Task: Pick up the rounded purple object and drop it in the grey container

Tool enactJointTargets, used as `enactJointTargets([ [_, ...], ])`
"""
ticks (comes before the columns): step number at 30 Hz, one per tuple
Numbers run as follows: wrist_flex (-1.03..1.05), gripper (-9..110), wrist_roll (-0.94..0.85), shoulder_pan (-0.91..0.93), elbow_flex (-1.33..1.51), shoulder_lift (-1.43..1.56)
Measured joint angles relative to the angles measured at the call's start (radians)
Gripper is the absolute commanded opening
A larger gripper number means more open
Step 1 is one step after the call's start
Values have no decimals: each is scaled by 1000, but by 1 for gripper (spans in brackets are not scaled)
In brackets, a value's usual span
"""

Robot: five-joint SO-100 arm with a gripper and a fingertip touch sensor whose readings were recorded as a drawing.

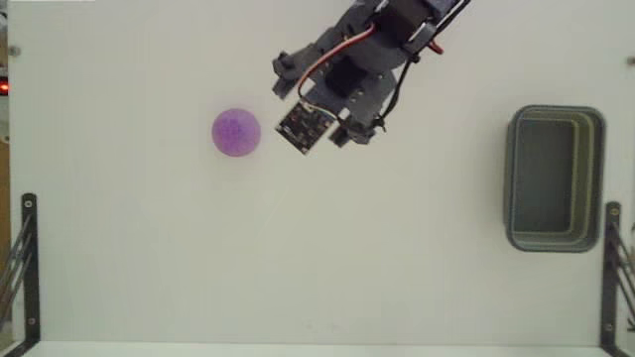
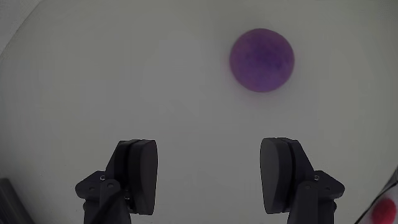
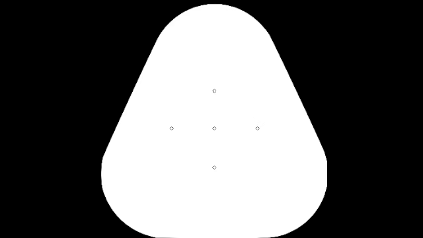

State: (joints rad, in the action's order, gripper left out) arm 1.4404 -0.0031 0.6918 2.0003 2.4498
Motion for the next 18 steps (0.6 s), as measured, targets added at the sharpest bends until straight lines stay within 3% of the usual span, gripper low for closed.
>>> enactJointTargets([
  [18,0,110,0,103,0,0],
])
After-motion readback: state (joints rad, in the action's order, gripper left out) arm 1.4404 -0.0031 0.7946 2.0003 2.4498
